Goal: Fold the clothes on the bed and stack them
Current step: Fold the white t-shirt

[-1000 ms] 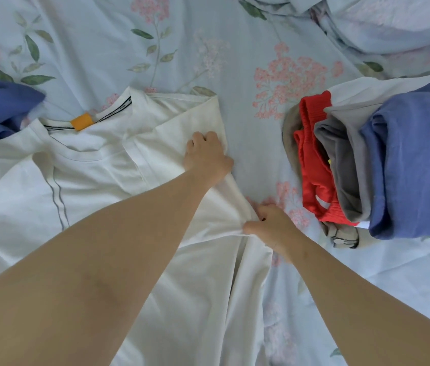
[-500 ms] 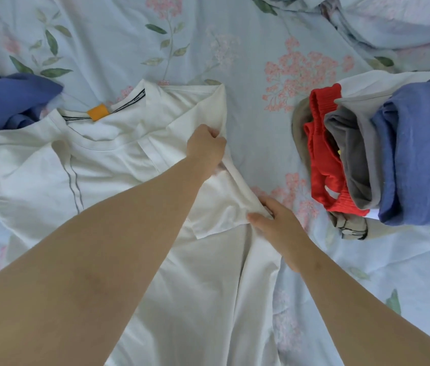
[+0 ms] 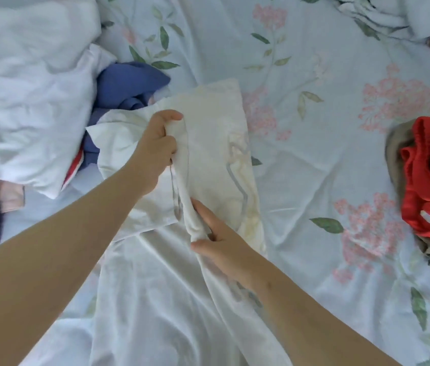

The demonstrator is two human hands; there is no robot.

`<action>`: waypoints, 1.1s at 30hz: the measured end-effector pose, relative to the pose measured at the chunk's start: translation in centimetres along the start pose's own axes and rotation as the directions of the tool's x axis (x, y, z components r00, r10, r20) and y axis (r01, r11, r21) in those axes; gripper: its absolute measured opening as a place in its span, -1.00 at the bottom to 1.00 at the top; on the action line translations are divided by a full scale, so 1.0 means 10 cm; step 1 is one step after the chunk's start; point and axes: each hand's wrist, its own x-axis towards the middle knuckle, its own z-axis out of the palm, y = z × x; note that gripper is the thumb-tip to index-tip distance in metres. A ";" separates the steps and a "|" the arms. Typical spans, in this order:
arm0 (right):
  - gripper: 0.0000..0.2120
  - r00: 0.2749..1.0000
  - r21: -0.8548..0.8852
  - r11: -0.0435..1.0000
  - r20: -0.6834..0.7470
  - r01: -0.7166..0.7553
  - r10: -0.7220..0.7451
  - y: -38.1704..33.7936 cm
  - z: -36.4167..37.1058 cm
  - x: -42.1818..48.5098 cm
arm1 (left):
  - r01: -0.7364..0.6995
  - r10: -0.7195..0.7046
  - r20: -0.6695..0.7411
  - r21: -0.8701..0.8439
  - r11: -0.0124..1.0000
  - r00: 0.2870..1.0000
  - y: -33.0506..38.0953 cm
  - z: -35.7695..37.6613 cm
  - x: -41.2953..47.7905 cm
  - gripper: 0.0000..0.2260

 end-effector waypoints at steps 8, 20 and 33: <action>-0.36 0.987 -0.223 0.962 -0.028 -0.159 0.157 0.23 0.87 0.44 | 0.114 -0.081 -0.133 0.260 0.959 0.988 -0.81 -1.10 0.06 -0.49; -0.75 0.927 -0.657 0.654 -0.274 -0.375 0.257 0.67 0.91 -0.21 | 0.078 -0.090 0.010 0.416 0.906 0.996 -1.04 -0.80 -0.27 -0.73; -0.91 0.917 -0.608 0.688 -0.302 -0.396 0.261 0.86 1.42 -0.45 | 0.032 -0.027 -0.018 0.509 0.860 0.999 -1.38 -0.97 -0.98 -0.54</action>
